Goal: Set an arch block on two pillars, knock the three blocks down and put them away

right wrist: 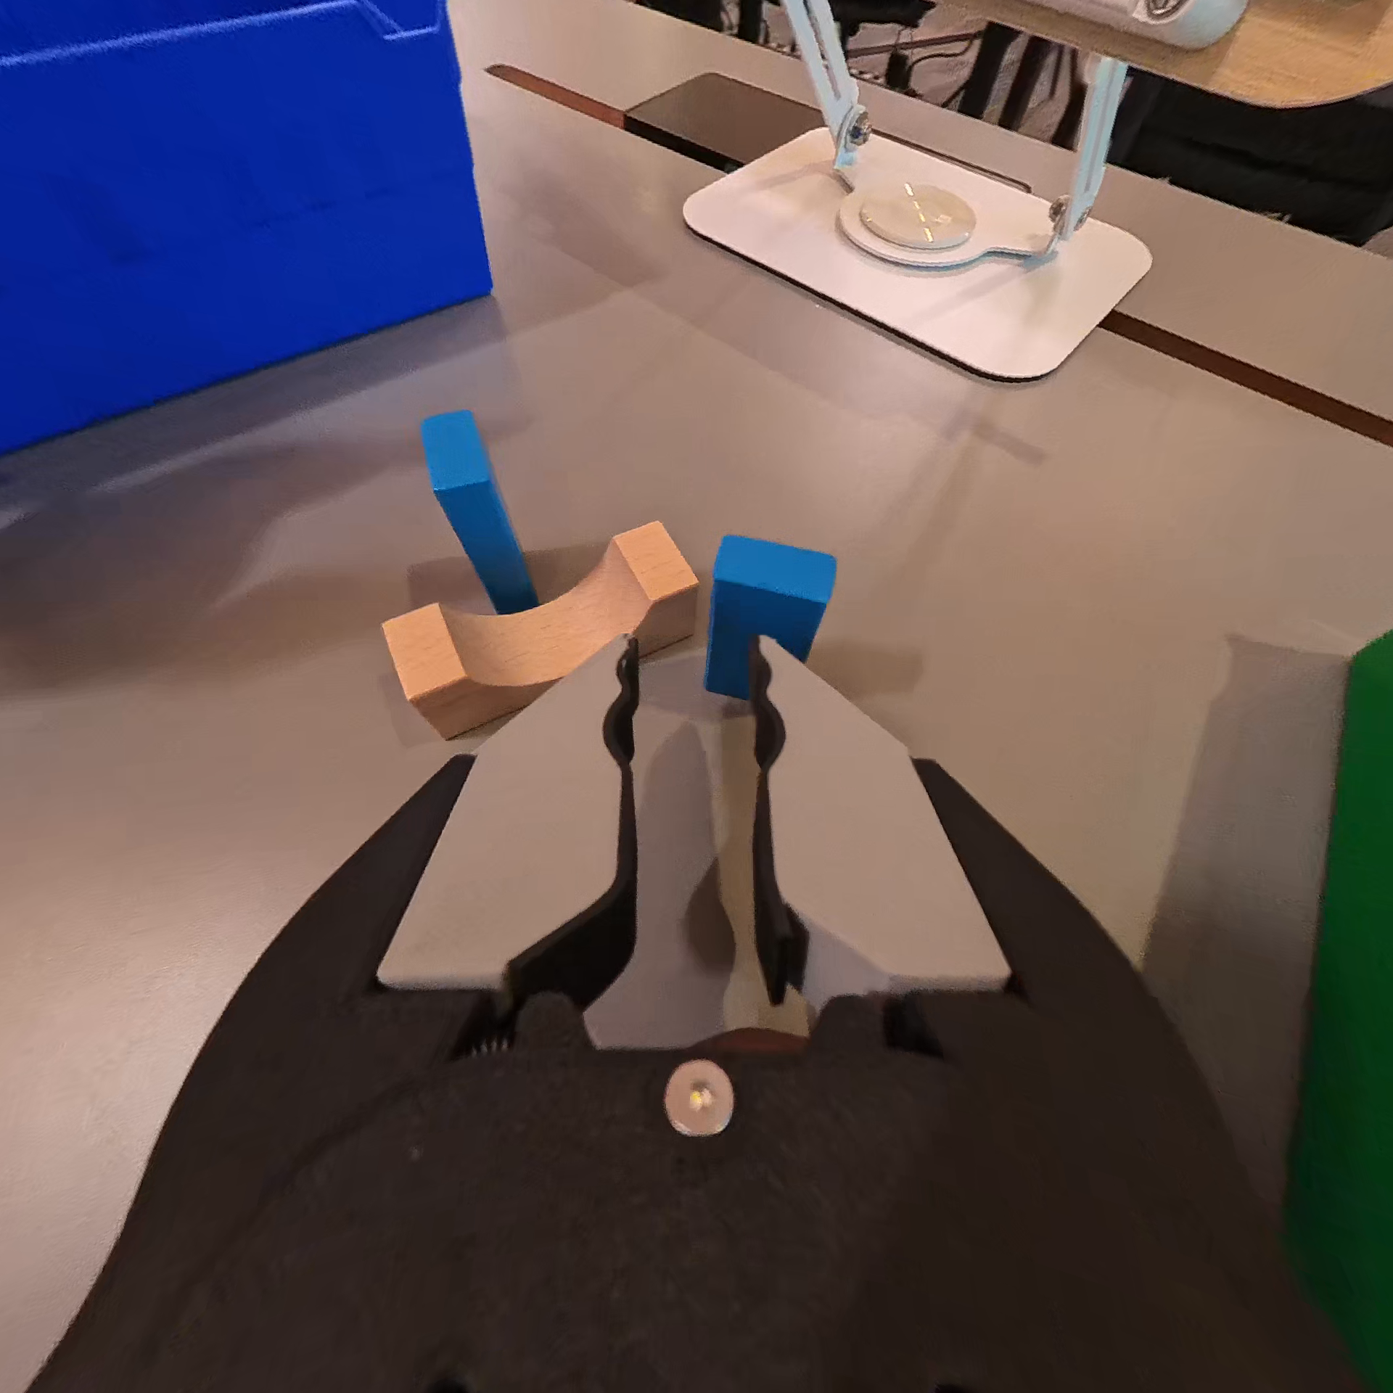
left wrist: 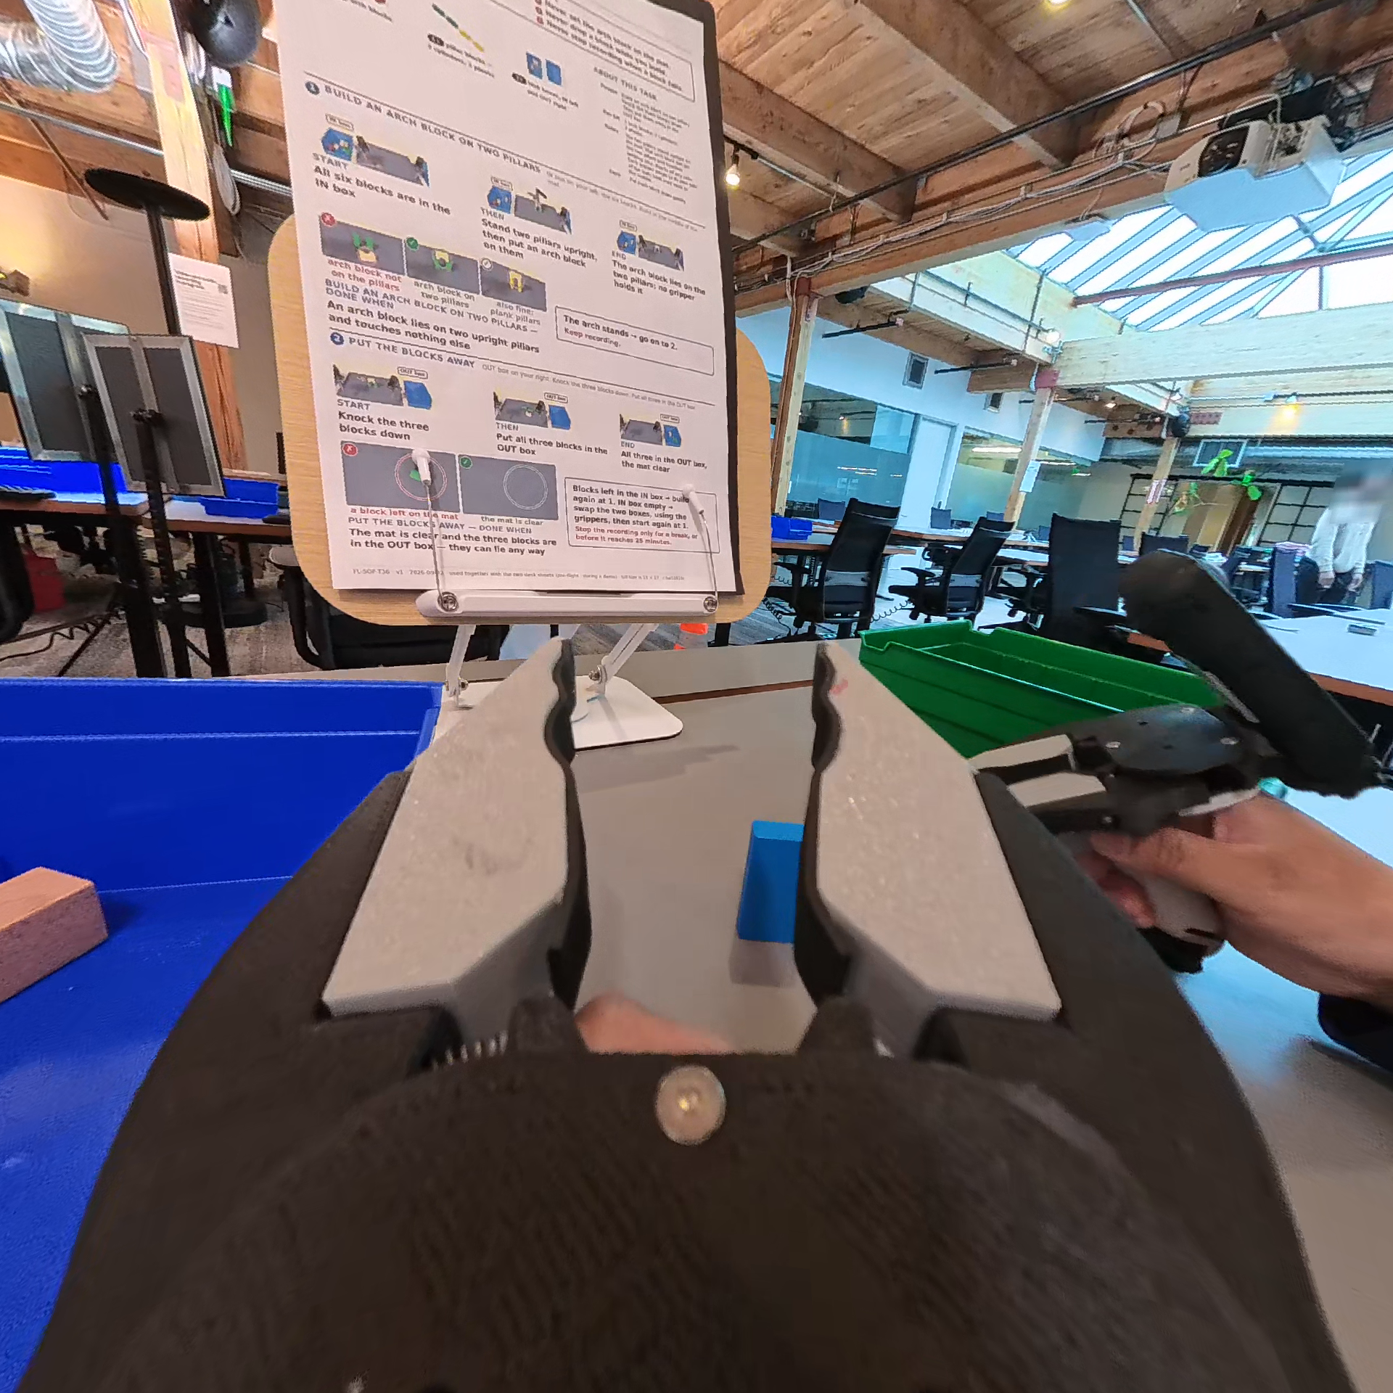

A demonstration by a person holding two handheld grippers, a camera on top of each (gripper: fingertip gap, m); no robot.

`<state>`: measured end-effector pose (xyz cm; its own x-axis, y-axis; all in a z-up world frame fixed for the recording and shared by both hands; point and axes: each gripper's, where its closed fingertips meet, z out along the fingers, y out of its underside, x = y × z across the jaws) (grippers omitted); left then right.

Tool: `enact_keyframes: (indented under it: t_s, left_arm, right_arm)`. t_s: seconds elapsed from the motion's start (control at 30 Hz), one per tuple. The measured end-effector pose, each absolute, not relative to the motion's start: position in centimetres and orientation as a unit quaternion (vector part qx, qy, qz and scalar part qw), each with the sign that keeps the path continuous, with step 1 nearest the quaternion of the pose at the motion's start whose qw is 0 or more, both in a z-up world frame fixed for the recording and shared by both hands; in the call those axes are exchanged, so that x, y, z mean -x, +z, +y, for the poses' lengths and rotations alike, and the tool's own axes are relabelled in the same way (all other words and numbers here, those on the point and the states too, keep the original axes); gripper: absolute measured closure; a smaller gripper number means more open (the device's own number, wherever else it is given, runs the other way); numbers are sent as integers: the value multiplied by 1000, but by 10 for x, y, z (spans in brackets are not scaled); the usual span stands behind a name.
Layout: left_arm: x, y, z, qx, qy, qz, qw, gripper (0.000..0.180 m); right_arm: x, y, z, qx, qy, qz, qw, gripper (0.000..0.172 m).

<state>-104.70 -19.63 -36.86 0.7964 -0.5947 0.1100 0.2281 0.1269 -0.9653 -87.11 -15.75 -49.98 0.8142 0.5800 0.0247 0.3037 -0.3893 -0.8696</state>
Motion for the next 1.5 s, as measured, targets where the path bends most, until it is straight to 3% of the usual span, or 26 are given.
enact_keyframes:
  t_s: [0.17,0.47,0.63,0.83,1.03,1.33,1.5]
  left_arm:
    - [1045,-372,-195,603,-278,156,731,119]
    - [1046,-375,-193,608,-277,157,727,119]
    - [1045,-374,-194,607,-280,158,727,119]
    - [1045,-373,-195,606,-285,157,726,119]
    - [1043,-376,-195,609,-282,161,724,119]
    - [1041,-382,-192,618,-274,166,718,119]
    - [1040,-382,-192,618,-275,167,717,119]
  right_arm:
    - [895,-495,-151,806,175,-300,480,172]
    - [982,-517,-142,791,145,-413,428,172]
    - [987,-513,-136,778,84,-430,450,172]
    - [939,-486,-136,793,113,-368,472,172]
    - [861,-511,-115,852,150,-249,435,172]
    - [820,-471,-108,825,156,-186,510,172]
    - [765,-443,-112,818,41,-139,556,172]
